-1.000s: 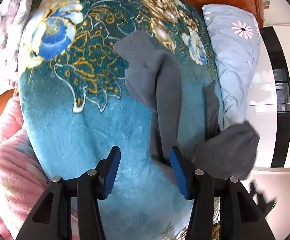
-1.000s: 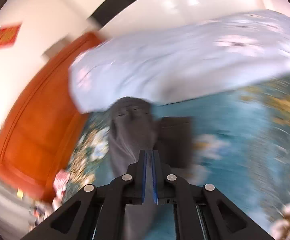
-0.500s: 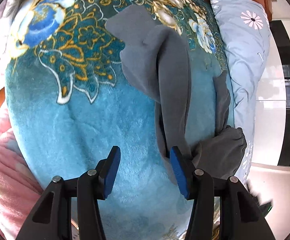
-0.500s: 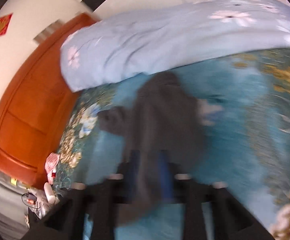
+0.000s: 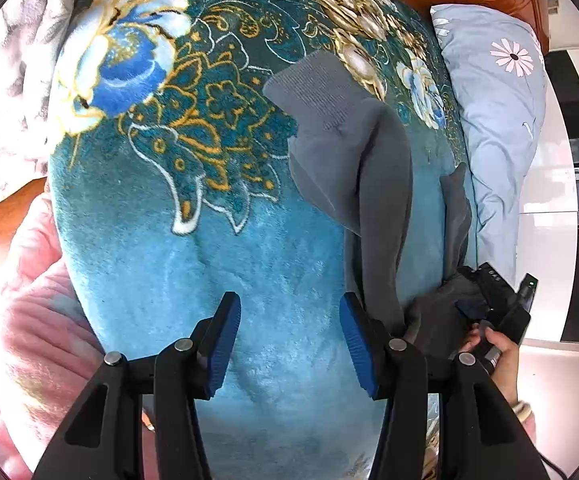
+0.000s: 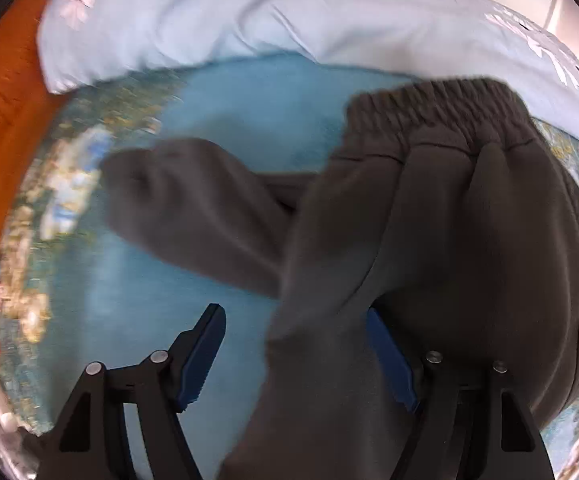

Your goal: Fold clothes

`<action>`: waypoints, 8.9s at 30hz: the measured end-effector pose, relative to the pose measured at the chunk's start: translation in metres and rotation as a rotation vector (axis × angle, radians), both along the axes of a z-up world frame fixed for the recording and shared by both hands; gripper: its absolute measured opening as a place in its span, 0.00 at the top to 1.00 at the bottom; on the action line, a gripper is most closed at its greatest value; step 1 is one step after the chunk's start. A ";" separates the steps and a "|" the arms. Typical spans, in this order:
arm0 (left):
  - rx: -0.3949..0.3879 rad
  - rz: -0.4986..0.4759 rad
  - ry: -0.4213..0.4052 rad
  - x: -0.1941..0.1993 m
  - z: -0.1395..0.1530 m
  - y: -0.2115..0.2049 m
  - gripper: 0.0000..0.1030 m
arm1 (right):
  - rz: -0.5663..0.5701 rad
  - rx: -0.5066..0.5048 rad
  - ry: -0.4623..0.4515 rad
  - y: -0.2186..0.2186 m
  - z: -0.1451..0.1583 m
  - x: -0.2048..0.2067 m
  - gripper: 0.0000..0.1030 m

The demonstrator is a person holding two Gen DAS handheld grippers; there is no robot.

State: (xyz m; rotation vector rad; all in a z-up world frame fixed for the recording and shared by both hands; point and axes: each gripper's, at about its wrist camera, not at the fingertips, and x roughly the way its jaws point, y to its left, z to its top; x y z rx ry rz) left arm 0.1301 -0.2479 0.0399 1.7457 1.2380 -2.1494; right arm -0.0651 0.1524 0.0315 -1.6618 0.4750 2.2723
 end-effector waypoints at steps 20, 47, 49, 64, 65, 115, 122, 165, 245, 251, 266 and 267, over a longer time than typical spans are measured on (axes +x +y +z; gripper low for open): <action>0.027 -0.018 -0.030 -0.017 -0.015 0.017 0.49 | -0.245 -0.384 0.417 0.191 0.082 0.271 0.97; 0.091 0.099 -0.038 -0.102 -0.047 0.032 0.69 | -0.564 -0.685 0.309 0.214 0.003 0.310 0.36; 0.080 0.092 -0.040 -0.102 -0.044 0.031 0.87 | -0.620 -0.701 0.317 0.214 -0.004 0.306 0.39; 0.059 0.041 0.204 -0.090 0.072 -0.023 0.95 | -0.453 -0.669 0.669 0.206 0.143 0.307 0.92; 0.073 0.036 0.229 -0.088 0.080 -0.025 0.95 | -0.423 -0.660 0.714 0.203 0.163 0.309 0.92; 0.016 -0.284 0.175 -0.181 0.101 0.097 0.60 | -0.656 -0.545 0.392 0.292 0.059 0.276 0.89; 0.026 -0.136 0.064 -0.114 0.038 0.046 0.60 | -0.414 -0.201 0.464 0.237 0.130 0.267 0.29; -0.177 -0.138 0.176 0.040 0.084 0.047 0.60 | 0.061 -0.548 0.082 0.108 0.001 0.188 0.92; 0.234 -0.140 -0.042 -0.028 -0.070 0.069 0.42 | 0.675 -0.553 -0.042 -0.107 -0.010 0.166 0.90; 0.369 -0.119 -0.053 -0.021 -0.082 0.086 0.41 | 0.691 -0.511 -0.059 -0.113 -0.012 0.190 0.90; 0.369 -0.207 0.010 -0.039 -0.061 0.106 0.34 | 0.646 -0.487 -0.065 -0.119 -0.017 0.192 0.87; 0.328 -0.235 0.000 -0.041 -0.061 0.110 0.35 | 0.646 -0.481 -0.059 -0.116 -0.014 0.192 0.86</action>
